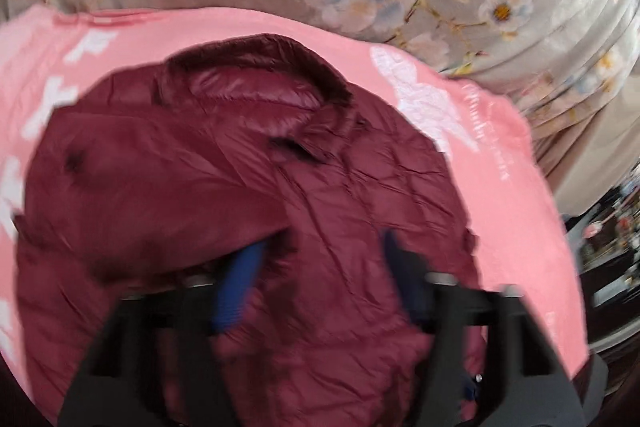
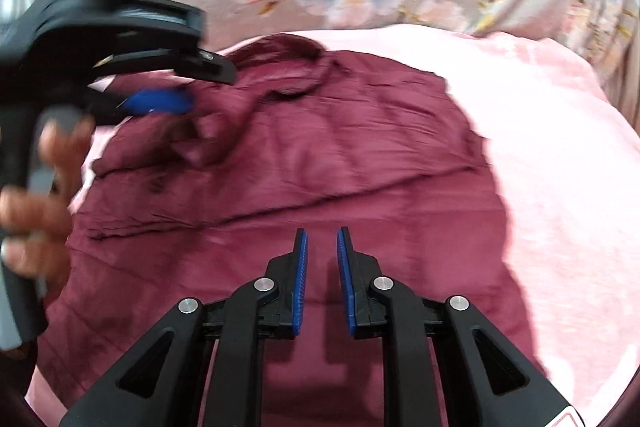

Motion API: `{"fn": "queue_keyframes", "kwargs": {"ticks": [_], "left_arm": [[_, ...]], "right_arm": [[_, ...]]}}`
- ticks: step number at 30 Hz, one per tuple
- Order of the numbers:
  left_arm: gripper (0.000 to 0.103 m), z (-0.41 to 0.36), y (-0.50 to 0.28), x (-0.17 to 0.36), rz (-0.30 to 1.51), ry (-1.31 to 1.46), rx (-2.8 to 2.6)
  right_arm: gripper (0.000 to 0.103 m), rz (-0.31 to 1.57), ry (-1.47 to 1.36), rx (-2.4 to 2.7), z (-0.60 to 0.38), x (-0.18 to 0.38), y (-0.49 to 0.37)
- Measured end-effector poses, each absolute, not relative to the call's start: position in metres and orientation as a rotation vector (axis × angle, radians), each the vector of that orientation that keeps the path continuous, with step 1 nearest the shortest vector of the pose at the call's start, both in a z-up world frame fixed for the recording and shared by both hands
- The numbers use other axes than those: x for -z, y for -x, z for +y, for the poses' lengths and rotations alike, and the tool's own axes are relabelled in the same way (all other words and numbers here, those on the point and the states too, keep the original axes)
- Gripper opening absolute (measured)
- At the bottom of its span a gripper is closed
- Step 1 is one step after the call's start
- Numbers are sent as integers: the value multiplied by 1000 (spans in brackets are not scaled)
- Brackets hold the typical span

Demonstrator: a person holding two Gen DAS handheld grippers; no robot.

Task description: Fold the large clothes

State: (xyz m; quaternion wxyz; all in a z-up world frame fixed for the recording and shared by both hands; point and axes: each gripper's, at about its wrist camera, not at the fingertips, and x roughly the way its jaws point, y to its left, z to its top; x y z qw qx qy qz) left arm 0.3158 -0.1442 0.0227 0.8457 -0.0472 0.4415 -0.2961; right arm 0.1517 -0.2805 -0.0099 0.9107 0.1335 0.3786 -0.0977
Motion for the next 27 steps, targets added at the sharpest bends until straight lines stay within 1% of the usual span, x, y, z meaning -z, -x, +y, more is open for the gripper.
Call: {"fn": "queue_keyframes", "kwargs": {"ticks": [2,3,4,5,7,10,12,14,15,16,17,18,21,22,23,24,25,27], "left_arm": [[74,-125,-304,-33,882,132,669],[79,-112,-303,-39,863,146,665],[83,-92,-303,-47,834,178,635],[83,-82,-307,-51,822,199,609],[83,-39,-318,-58,805,276,529],[83,21,-342,-54,808,355,353],[83,50,-360,-42,836,399,241],[79,70,-377,-26,877,412,145],[74,77,-386,-13,916,404,109],[71,79,-393,-4,946,399,88],[71,79,-399,6,976,390,77],[69,78,-404,16,1007,374,60],[68,72,-413,38,1060,355,32],[68,71,-415,46,1076,355,26],[68,70,-417,52,1089,349,21],[68,69,-416,58,1098,339,13],[69,69,-417,62,1101,334,7],[69,67,-415,68,1091,304,-4]], "right_arm": [[18,786,-281,208,-289,10,-150],[20,786,-288,202,-294,9,-152],[26,782,-291,194,-296,7,-154],[31,776,-291,185,-296,5,-156],[34,754,-271,154,-290,-5,-168],[44,733,-191,85,-267,-23,-198],[46,730,-120,40,-244,-30,-219],[47,729,-42,2,-220,-35,-238],[48,726,17,-21,-203,-36,-250],[52,725,63,-37,-190,-35,-260],[54,728,95,-53,-180,-34,-267],[54,734,126,-70,-169,-31,-276],[54,778,166,-103,-148,-20,-297],[42,788,167,-100,-146,-17,-303],[15,793,147,-91,-149,-16,-307],[6,799,88,-87,-158,-18,-309],[4,798,14,-90,-168,-21,-309],[4,768,-248,-59,-217,-28,-302]]}}
